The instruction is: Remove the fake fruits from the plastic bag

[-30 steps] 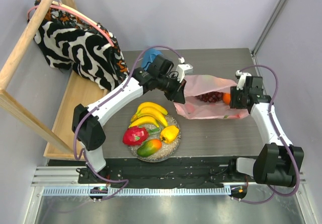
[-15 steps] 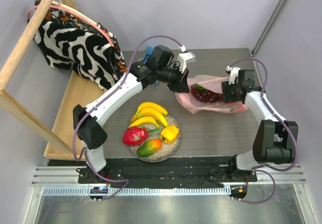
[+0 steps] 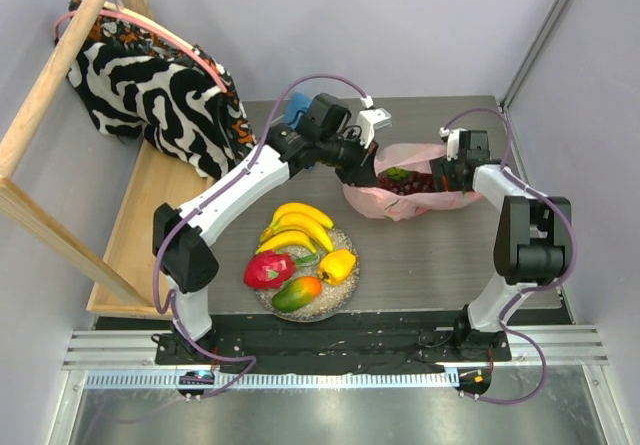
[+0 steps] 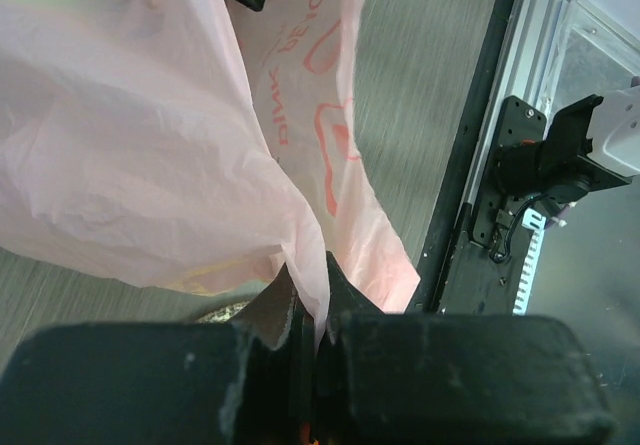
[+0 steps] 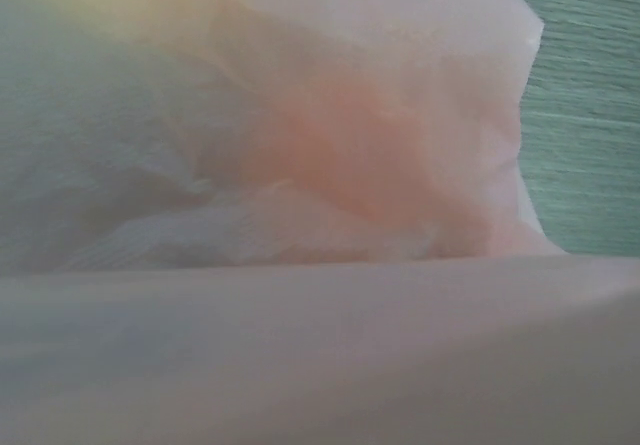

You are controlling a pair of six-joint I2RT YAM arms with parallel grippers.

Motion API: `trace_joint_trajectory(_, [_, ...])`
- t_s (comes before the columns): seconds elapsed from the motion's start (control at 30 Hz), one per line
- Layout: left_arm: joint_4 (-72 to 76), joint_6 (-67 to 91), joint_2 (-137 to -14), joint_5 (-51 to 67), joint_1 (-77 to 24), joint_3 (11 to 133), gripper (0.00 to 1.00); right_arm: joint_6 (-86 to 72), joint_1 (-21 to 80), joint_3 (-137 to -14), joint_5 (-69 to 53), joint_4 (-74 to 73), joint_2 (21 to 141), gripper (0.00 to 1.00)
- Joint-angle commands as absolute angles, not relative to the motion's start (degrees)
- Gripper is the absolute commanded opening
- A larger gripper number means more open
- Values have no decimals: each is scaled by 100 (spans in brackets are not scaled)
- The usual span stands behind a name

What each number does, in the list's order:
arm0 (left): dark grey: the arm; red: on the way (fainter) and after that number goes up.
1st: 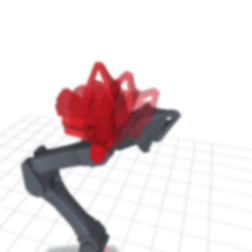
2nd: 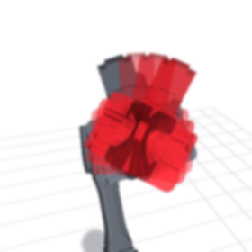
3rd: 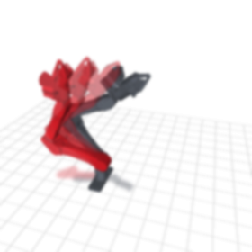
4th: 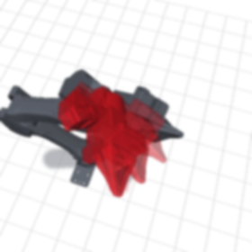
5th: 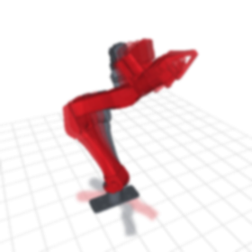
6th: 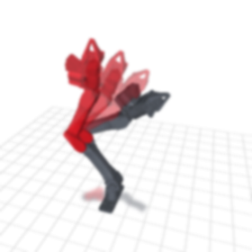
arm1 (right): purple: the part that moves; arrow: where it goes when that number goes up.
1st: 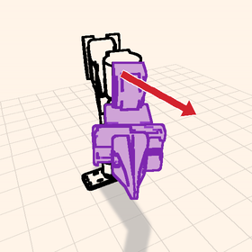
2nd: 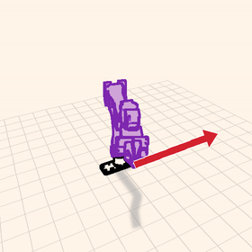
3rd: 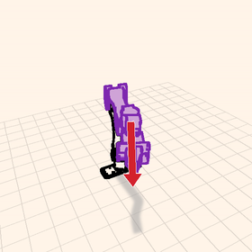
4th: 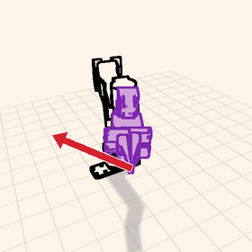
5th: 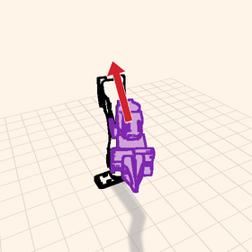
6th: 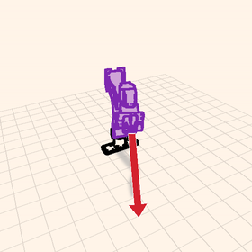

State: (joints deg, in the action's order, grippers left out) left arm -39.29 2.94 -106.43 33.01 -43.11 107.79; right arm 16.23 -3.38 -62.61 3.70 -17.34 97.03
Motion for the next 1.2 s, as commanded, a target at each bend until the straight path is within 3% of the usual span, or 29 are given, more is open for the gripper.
trace_joint_trajectory(0.0, [-3867,255,-10591,3358,-4333,10916,0,1670,-378,-6687,598,-1213,10045,75])
trace_joint_trajectory(0.1, [-3867,255,-10573,3340,-4333,10872,0,1749,-378,-7038,107,-1370,10055,48])
trace_joint_trajectory(0.17, [-3841,272,-10608,3314,-4333,10916,0,1705,-378,-7258,-245,-1659,9845,36])
trace_joint_trajectory(0.3, [-3832,386,-10801,3287,-4333,11204,0,1819,-378,-7409,-1018,-2468,9212,26])
trace_joint_trajectory(0.57, [-3736,518,-11153,3173,-4324,11883,0,2504,-378,-7006,-2521,-4033,7253,24])
trace_joint_trajectory(0.7, [-3665,624,-11162,3234,-4333,11927,0,2435,-369,-6724,-2514,-4166,6672,23])
trace_joint_trajectory(0.87, [-3612,712,-11048,3357,-4359,11778,0,1970,-343,-6364,-2094,-3588,6811,34])
trace_joint_trajectory(1.0, [-3682,607,-10811,3331,-4430,11506,0,1224,-281,-6547,-1741,-3016,7609,39])
trace_joint_trajectory(1.17, [-3726,563,-10521,3305,-4526,10908,0,1212,-246,-6671,-1705,-3152,8262,41])
